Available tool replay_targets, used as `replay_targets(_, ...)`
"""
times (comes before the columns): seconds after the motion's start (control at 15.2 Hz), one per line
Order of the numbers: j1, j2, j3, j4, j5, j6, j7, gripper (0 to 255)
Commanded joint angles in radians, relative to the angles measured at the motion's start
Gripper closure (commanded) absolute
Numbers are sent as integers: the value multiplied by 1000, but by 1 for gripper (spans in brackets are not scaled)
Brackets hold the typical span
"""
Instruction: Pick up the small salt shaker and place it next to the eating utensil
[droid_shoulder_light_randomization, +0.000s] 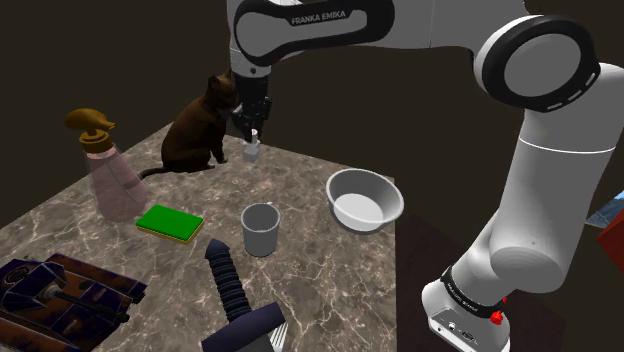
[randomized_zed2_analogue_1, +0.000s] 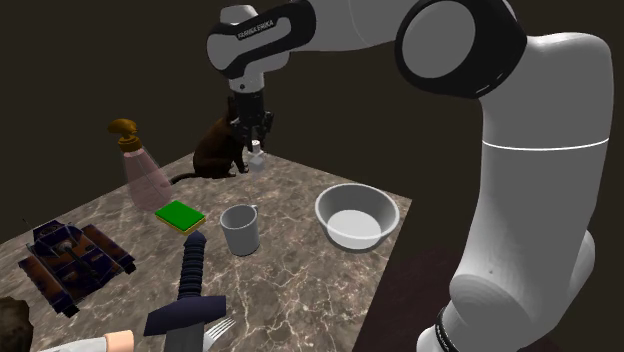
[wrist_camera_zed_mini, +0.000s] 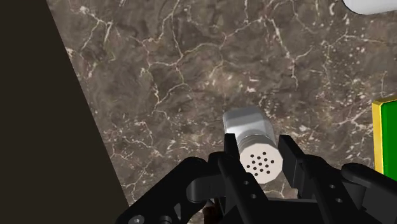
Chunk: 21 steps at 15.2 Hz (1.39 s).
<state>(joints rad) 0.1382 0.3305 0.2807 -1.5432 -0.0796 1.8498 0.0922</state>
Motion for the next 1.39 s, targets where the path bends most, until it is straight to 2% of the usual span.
replay_targets(0.0, 1, -3, 1, 25, 1, -28, -1, 255)
replay_targets(0.79, 9, 2, 4, 184, 1, -182, -2, 255)
replay_targets(1.32, 54, -223, 57, -118, 59, -97, 105, 255)
